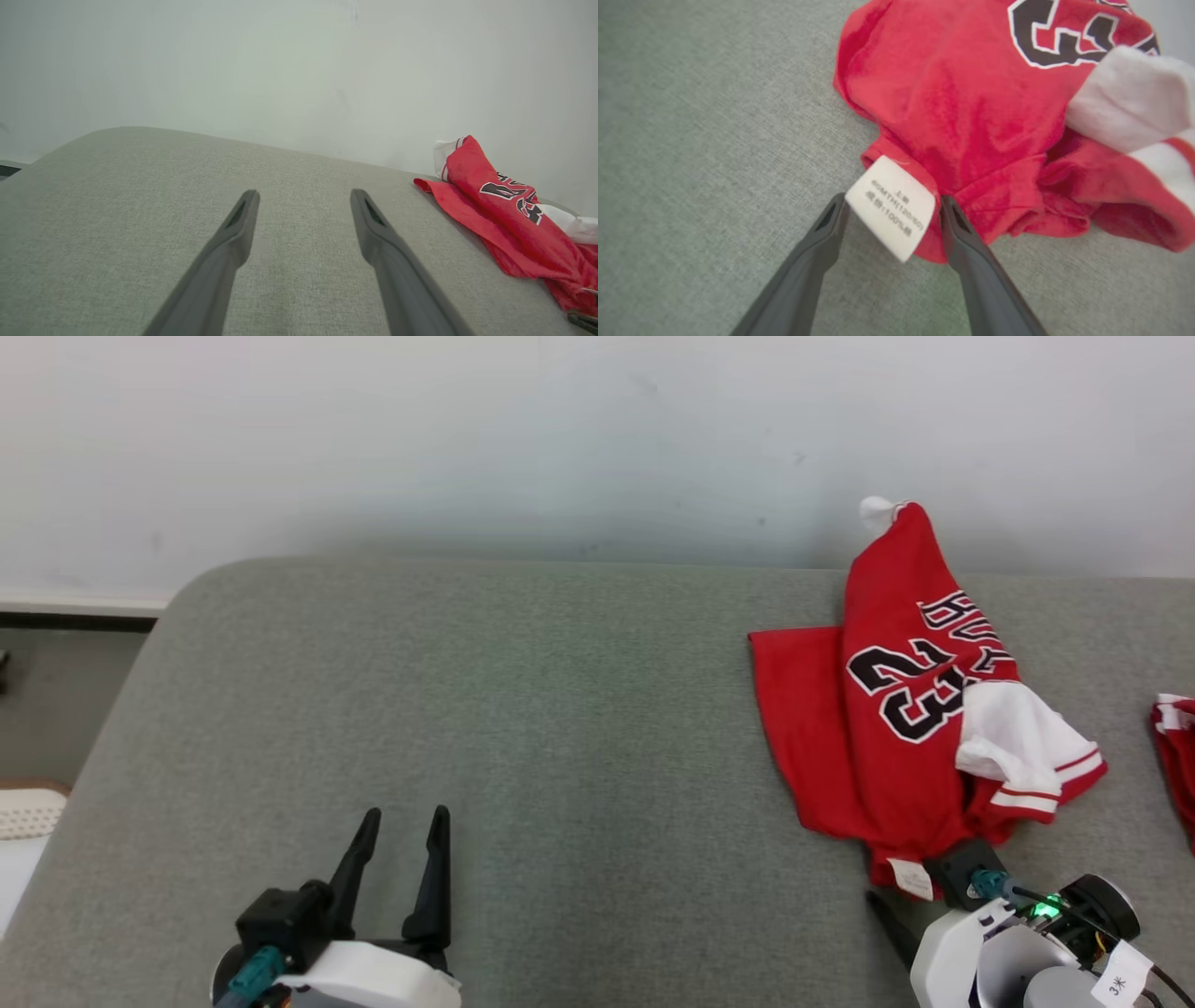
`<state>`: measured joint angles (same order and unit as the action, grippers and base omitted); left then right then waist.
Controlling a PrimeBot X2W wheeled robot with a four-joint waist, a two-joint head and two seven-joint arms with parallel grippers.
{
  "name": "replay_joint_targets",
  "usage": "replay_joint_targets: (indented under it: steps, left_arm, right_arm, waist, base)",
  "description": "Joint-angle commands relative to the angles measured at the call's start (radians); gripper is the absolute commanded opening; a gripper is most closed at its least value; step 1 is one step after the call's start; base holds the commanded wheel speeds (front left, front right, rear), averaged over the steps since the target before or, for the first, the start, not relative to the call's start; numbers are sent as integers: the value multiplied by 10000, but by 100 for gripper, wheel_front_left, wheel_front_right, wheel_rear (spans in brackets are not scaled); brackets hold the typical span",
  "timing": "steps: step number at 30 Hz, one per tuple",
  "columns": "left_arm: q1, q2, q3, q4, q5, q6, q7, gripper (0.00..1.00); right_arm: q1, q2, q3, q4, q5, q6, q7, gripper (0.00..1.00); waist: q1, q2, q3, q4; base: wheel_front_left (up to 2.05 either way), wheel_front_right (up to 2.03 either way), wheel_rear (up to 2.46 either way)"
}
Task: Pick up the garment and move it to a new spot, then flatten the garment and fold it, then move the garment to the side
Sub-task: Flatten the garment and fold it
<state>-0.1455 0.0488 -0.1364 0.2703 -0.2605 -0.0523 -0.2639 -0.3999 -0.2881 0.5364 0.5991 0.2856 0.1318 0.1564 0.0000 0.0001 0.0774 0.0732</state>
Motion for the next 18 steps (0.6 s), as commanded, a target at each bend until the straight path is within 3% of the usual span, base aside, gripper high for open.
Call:
replay_joint_targets:
  steps: [1,2,3,4,10,18]
  left_arm:
    - [-87,37,32,11,-37,-13,-2,100]
    - [-80,36,33,7,-30,-21,-2,100]
    - [-78,34,34,14,-25,-26,-2,100]
    - [-75,37,45,17,-20,-30,-2,100]
    - [19,37,56,61,38,-45,-2,100]
    - [47,37,36,16,116,-3,-2,100]
  right_arm:
    - [-138,-37,63,97,89,-24,40,73]
    - [-152,-67,135,178,130,-24,38,36]
    - [-160,-89,219,221,184,-24,-36,6]
    - [-156,-88,285,259,276,-24,-84,0]
    - [-365,90,596,-50,639,-24,-829,0]
    - [-855,840,1500,-683,1304,-24,-1418,0]
  waist:
    - [0,-1,30,143]
    - [0,-1,32,195]
    - [0,-1,30,243]
    - [0,-1,26,285]
    - [0,-1,-106,451]
    - [0,-1,-253,782]
  base:
    - [0,0,0]
    - [0,0,0]
    - [0,0,0]
    - [0,0,0]
    - [0,0,0]
    - [0,0,0]
